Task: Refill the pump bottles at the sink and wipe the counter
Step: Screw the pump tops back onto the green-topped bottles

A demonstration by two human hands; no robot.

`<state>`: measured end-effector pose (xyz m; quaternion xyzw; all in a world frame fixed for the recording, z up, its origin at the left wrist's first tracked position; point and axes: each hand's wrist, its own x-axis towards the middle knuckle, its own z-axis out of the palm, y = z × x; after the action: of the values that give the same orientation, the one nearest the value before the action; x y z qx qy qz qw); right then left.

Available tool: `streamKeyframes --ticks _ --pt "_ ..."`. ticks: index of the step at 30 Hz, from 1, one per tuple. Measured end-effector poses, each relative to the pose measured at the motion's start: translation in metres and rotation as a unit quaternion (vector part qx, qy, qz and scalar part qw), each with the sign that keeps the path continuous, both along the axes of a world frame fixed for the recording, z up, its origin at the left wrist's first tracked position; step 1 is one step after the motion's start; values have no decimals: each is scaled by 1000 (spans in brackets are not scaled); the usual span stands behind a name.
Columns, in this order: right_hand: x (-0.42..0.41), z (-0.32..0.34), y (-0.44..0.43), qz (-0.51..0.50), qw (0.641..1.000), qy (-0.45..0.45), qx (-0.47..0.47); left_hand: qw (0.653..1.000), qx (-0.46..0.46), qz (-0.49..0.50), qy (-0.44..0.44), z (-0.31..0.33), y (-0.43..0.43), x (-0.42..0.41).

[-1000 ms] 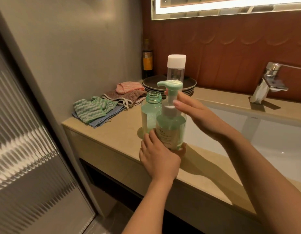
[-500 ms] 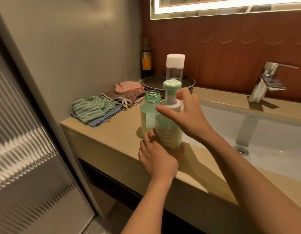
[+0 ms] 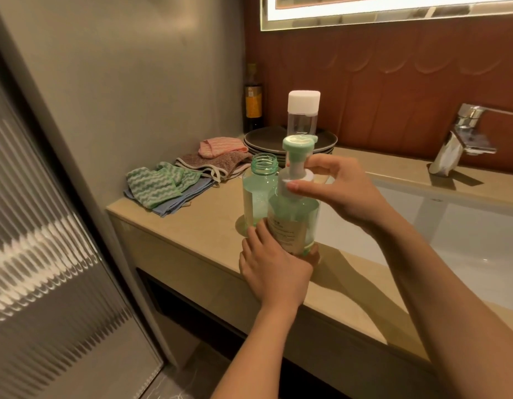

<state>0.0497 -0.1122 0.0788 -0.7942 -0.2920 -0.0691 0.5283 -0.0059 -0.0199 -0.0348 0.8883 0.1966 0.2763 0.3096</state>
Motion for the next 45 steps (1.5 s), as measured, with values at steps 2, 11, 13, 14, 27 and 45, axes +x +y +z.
streamKeyframes --ticks 2,11,13,14,27,45 --pt "-3 -2 4 -29 999 -15 -15 1000 4 4 -3 -2 0 0" --pt "-6 -3 7 100 991 66 -63 1000 22 17 -7 -8 1 4" --pt "-8 -7 8 83 994 57 -48 999 29 27 -17 -8 1 4" --pt "-10 -7 9 68 995 43 -51 999 30 25 -15 -9 1 5" --pt "-17 -23 24 -105 986 -86 -97 999 39 30 -9 -6 4 4" --pt "-16 -8 33 -63 996 3 70 992 -2 90 -91 -7 62 -5"
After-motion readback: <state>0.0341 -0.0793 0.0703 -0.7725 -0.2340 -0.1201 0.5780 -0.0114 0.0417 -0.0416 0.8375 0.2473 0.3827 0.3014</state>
